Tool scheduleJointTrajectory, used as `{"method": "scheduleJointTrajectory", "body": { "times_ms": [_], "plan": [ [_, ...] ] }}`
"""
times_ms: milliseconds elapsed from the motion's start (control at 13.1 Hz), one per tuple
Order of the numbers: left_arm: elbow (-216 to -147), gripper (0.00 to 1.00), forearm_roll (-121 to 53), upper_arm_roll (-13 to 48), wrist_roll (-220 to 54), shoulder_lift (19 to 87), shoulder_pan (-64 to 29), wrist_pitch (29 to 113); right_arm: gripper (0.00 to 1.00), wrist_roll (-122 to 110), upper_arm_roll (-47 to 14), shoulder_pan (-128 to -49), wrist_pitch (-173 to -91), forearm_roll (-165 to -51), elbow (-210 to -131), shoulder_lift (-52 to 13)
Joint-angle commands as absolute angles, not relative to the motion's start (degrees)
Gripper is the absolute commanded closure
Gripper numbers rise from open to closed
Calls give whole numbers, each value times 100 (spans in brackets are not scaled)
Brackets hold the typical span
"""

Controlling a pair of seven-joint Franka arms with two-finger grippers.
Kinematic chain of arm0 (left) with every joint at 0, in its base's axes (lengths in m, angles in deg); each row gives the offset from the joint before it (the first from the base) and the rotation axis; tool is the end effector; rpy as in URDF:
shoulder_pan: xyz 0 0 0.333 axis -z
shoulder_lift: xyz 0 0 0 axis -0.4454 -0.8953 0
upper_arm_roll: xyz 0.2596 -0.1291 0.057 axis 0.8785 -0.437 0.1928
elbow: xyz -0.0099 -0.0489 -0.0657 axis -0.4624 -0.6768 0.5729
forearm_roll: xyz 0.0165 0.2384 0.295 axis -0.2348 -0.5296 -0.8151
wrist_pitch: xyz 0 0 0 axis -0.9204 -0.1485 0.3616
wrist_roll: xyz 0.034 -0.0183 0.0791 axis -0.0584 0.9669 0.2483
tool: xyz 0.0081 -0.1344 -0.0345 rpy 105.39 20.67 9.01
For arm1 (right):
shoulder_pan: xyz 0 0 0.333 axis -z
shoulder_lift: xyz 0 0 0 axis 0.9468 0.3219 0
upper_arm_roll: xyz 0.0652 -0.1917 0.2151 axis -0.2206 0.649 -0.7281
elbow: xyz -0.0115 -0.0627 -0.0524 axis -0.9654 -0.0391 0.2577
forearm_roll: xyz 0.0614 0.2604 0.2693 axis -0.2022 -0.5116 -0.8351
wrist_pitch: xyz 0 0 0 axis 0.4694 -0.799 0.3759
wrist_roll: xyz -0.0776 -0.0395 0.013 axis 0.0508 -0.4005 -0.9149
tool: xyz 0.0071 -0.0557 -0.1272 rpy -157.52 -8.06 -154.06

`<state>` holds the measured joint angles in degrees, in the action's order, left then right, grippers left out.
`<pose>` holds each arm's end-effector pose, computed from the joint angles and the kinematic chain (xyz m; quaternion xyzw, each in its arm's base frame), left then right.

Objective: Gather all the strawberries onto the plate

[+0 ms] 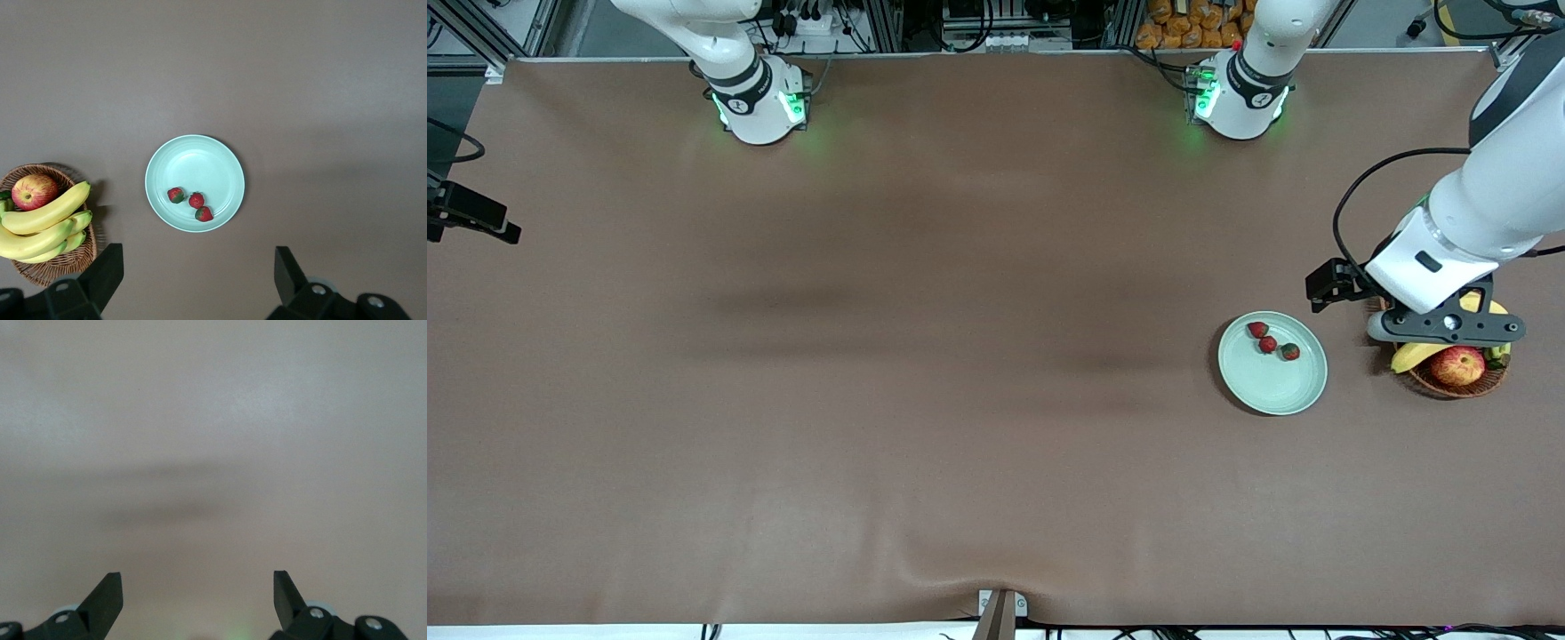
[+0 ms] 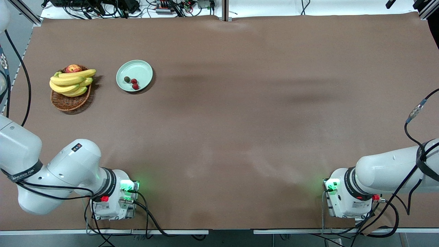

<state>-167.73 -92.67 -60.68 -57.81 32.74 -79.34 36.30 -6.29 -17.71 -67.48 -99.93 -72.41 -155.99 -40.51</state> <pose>0.5836 -0.1064 0.5122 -0.9982 0.0525 -0.0149 0.0264 0.5363 -0.0719 0.5782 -0.9990 0.0246 0.0339 0.0142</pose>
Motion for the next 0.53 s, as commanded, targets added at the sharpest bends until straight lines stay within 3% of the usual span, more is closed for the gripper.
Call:
{"method": "scheduleJointTrajectory", "body": {
  "times_ms": [0, 457],
  "plan": [
    [-16451, 0, -9347, -6271, -5816, 3283, -7866, 3394, 0, -664, -1769, -6727, -9994, -7235, -15559, -4046],
    [-15898, 0, -9364, -6044, -5737, 3353, -6980, 3087, 0, -655, -1769, -6744, -9995, -7217, -15559, -4046]
  ]
}}
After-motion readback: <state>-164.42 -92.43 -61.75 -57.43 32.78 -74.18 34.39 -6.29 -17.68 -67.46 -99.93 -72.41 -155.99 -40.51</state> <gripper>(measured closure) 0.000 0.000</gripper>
